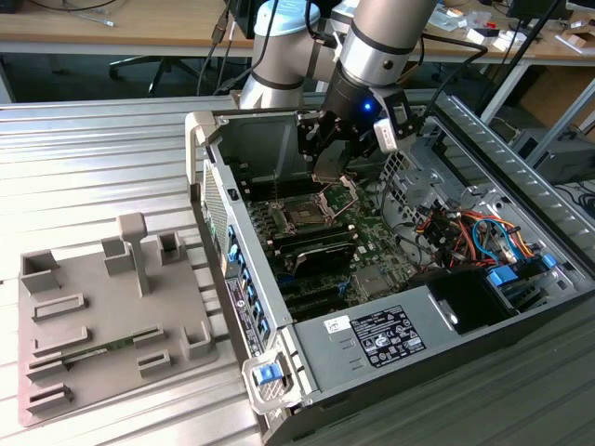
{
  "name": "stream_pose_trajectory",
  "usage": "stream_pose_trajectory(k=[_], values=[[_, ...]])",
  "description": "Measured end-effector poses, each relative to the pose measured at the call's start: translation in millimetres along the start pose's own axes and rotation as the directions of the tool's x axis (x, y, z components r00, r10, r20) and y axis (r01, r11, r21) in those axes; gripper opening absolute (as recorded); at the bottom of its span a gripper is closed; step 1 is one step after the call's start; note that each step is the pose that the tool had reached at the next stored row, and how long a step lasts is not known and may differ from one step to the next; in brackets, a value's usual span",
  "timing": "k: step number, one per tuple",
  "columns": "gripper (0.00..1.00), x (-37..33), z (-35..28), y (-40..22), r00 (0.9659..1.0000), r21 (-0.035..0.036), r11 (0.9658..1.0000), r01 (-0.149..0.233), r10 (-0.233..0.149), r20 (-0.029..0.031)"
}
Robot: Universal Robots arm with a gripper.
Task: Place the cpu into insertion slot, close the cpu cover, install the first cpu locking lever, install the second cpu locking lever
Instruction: 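Place the cpu into insertion slot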
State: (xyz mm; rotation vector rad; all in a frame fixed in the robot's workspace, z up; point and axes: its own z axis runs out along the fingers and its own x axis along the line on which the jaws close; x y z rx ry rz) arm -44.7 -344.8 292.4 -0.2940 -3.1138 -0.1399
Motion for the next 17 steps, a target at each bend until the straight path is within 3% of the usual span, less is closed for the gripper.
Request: stream_pose_trajectory(k=[17], values=[[0.55,0.0,0.4,0.0,0.9998,-0.0003,0.9998,-0.018,0.018,0.0016]])
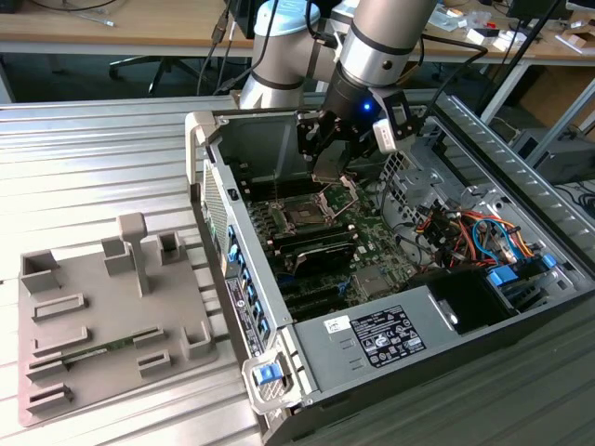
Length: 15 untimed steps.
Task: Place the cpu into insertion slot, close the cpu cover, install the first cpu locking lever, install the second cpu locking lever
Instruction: 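Place the cpu into insertion slot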
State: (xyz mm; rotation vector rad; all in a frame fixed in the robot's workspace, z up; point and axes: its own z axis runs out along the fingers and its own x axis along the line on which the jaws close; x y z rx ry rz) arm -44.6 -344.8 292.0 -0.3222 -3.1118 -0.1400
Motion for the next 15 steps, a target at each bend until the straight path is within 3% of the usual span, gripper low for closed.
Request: stream_pose_trajectory(k=[15], values=[[0.55,0.0,0.3,0.0,0.9999,-0.0003,0.9999,-0.014,0.014,0.0012]])
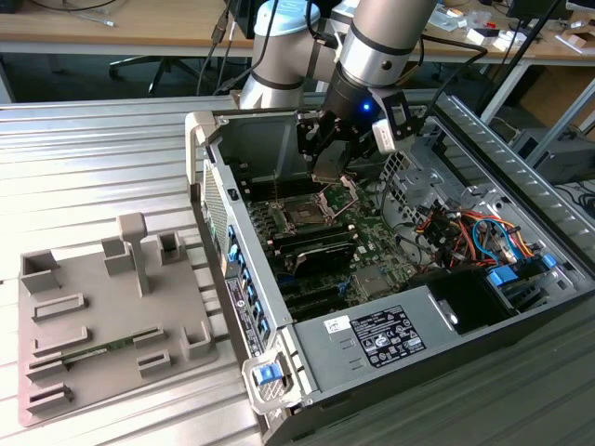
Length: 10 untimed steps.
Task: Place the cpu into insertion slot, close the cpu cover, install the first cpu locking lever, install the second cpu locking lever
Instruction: 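Place the cpu into insertion slot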
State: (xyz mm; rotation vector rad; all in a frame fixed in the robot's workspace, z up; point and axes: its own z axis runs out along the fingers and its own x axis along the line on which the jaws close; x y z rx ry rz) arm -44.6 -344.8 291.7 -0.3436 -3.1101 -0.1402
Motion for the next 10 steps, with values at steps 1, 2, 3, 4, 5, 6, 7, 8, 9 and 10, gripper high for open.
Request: stream_pose_trajectory(k=[1,2,3,4,5,6,7,8,9,10], values=[[0.55,0.0,0.0,0.0,1.0,0.0,1.0,-0.001,0.001,0.0001],[0.55,0.0,0.0,0.0,1.0,0.0,1.0,-0.002,0.002,0.0002],[0.55,0.0,0.0,0.0,1.0,0.0,1.0,-0.002,0.002,0.0002],[0.55,0.0,0.1,0.0,1.0,-0.0001,1.0,-0.004,0.004,0.0003],[0.55,0.0,0.1,0.0,1.0,-0.0001,1.0,-0.005,0.005,0.0004],[0.55,0.0,0.1,0.0,1.0,-0.0001,1.0,-0.005,0.005,0.0005],[0.55,0.0,0.1,0.0,1.0,-0.0001,1.0,-0.006,0.006,0.0006],[0.55,0.0,0.2,0.0,1.0,-0.0002,1.0,-0.007,0.007,0.0007],[0.55,0.0,0.2,0.0,1.0,-0.0001,1.0,-0.008,0.008,0.0007],[0.55,0.0,0.2,0.0,1.0,-0.0001,1.0,-0.009,0.009,0.0008]])
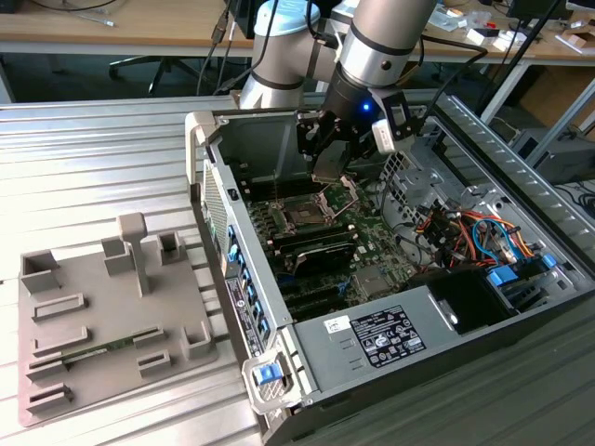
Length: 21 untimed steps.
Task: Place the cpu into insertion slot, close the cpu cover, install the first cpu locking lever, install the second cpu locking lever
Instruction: 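Place the cpu into insertion slot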
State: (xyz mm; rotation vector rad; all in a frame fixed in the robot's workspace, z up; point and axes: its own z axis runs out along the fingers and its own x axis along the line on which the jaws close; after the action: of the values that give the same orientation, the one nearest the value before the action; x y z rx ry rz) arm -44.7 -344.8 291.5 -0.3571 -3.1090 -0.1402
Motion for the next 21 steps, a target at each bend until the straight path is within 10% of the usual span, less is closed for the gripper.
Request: stream_pose_trajectory(k=[21], values=[[0.55,0.0,0.4,0.0,0.9997,-0.0006,0.9997,-0.024,0.024,0.0021]])
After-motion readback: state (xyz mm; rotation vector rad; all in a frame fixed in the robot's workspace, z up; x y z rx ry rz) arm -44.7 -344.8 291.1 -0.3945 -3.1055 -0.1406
